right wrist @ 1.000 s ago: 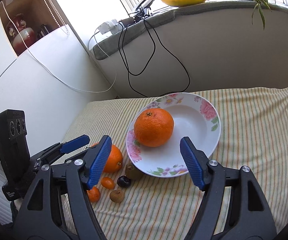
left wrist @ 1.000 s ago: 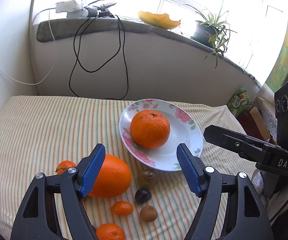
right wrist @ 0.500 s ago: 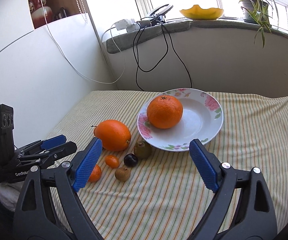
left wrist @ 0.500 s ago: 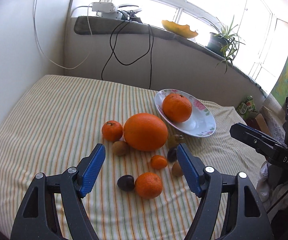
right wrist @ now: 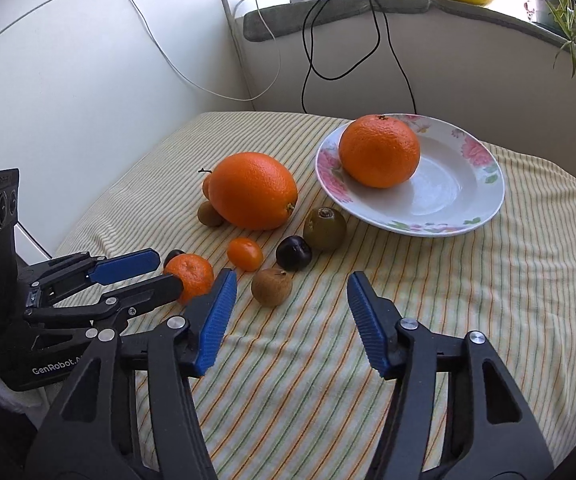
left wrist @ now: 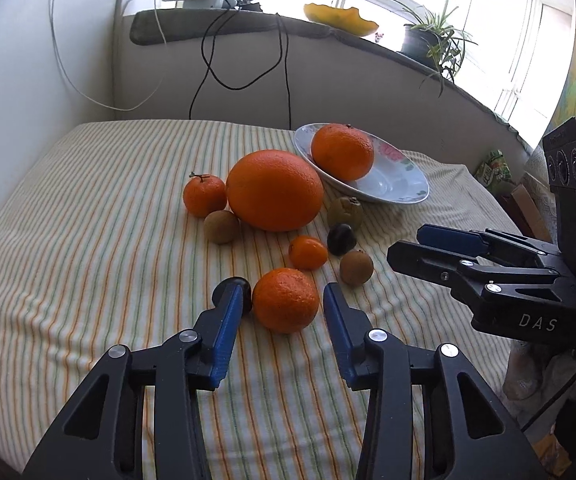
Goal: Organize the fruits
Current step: 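Move the right tool to a brown kiwi while the left tool approaches a tangerine, then grasp the kiwi with the right tool while the left tool grasps the tangerine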
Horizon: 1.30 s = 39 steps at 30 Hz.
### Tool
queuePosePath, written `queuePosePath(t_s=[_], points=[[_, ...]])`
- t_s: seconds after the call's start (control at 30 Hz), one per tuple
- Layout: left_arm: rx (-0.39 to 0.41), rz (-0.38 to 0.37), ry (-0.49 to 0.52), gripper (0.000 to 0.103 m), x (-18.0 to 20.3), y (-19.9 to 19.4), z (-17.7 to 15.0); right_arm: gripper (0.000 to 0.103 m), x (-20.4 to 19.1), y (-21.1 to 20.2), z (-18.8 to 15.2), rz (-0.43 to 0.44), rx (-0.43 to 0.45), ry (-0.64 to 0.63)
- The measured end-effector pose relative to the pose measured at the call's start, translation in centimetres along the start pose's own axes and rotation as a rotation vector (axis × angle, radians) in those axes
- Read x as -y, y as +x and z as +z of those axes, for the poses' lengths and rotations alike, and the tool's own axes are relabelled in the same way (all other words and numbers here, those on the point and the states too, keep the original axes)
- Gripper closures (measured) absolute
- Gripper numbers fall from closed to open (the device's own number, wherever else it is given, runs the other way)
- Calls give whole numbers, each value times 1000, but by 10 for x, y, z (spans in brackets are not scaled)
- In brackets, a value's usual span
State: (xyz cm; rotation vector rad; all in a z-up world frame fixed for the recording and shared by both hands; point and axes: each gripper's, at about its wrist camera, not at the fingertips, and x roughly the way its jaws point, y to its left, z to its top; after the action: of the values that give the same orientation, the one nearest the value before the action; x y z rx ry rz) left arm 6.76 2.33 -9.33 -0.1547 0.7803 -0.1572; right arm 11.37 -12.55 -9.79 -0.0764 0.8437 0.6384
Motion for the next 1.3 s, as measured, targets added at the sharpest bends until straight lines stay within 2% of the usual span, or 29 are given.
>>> queuePosePath(t_s=[0.23, 0.63, 0.8, 0.93, 1.17, 1.3], points=[[-5, 40, 57, 63, 6, 7, -1, 53, -3, 20, 0, -2, -57, -26], [-5, 66, 99, 59, 7, 9, 0, 55, -6, 35, 0, -4, -97, -43], [4, 82, 144, 58, 14, 13, 0, 66, -13, 40, -1, 3, -105, -64], [0, 67, 148, 58, 13, 13, 0, 75, -14, 39, 0, 29, -107, -56], [2, 28, 131, 67, 7, 10, -1, 75, -12, 35, -2, 45, -99, -25], [1, -8, 85, 67, 2, 7, 0, 75, -5, 27, -4, 53, -85, -4]])
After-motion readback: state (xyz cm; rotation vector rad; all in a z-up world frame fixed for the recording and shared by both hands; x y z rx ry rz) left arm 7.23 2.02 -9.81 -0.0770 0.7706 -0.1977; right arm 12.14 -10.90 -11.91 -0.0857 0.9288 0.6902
